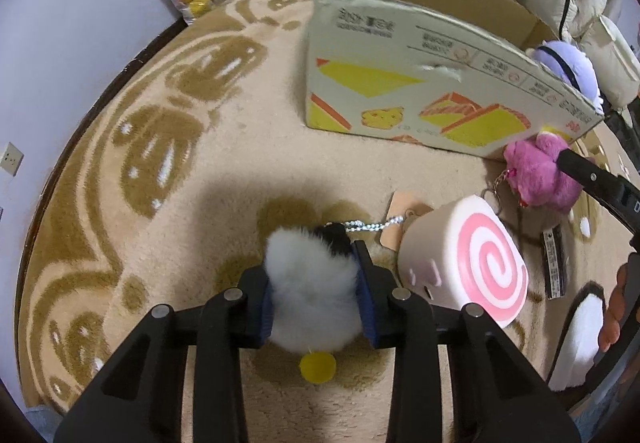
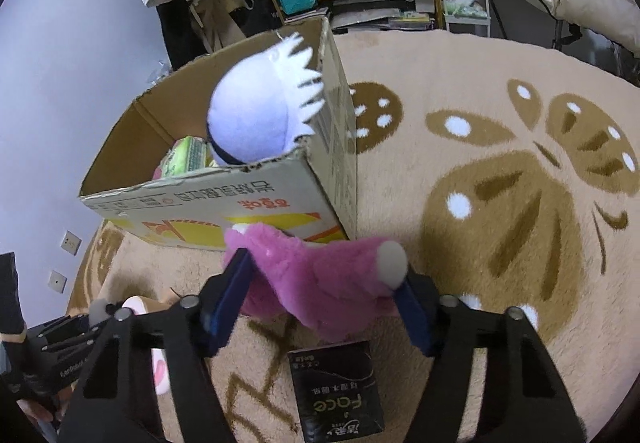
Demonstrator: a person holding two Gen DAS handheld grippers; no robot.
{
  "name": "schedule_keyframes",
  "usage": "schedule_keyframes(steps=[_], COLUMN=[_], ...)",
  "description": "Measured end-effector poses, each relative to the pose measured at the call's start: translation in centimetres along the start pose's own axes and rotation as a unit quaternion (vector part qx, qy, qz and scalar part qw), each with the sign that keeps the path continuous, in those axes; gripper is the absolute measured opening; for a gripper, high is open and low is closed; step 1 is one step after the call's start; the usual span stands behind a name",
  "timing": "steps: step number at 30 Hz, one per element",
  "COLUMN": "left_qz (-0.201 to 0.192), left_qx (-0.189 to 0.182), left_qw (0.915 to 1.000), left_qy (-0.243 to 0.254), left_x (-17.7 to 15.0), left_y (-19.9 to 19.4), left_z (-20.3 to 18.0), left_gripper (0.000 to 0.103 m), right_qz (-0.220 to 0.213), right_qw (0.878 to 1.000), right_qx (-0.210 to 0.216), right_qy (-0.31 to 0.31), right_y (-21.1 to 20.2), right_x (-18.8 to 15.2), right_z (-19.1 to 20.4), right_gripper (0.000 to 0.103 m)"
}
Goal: Organize soft objects
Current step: 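Grasp the white pompom with left tool while right tool grasps the pink plush, then lift and carry the pompom and pink plush over the box with both tools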
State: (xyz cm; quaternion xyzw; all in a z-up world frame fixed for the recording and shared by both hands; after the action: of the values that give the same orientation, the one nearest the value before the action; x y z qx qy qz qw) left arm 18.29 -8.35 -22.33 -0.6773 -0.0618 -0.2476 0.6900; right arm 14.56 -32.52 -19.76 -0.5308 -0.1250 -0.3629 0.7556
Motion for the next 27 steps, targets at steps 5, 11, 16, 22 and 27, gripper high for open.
schedule_keyframes(steps=[5,11,16,22,27], left_qz=[-0.008,-0.021,-0.088,-0.107,-0.126], left_qx=[0.007,0.019,0.099,0.077,0.071], left_qw=[0.9999,0.9994,0.9907,0.9893,0.9876], left_qy=[-0.01,-0.019,-0.031,-0.062,-0.061], left_x=[0.3,0.5,1.7,1.9,1.7], left_y=[-0.4,-1.1,-3.5,-6.2,-8.1], left_z=[0.8,1.4,3.7,5.0,4.9], left_gripper=[0.032,0.033,0.033,0.033,0.033], right_qz=[-0.007,-0.007,-0.015,-0.013,-0.029], right_qw=[1.0,1.0,0.999,0.997,0.996], right_qx=[0.012,0.022,0.023,0.034,0.035], right_qy=[-0.008,-0.02,-0.036,-0.065,-0.072], right_y=[-0.5,-0.7,-1.2,-2.0,-3.5], right_x=[0.4,0.4,0.5,0.1,0.3], right_z=[0.6,1.4,2.4,4.3,5.2], right_gripper=[0.035,0.028,0.024,0.024,0.024])
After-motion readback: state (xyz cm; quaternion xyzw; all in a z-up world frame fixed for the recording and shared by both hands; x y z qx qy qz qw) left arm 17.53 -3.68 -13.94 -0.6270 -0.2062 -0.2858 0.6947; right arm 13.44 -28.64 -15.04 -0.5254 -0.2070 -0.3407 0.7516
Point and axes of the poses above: each gripper's, at about its wrist camera, not at the fingertips, and y roughly the way its jaws point, z to its left, x to its top, the point moved 10 cm from there along y, roughly the way its jaws point, and after that the axes turned 9 degrees about x, right-handed, at the moved point
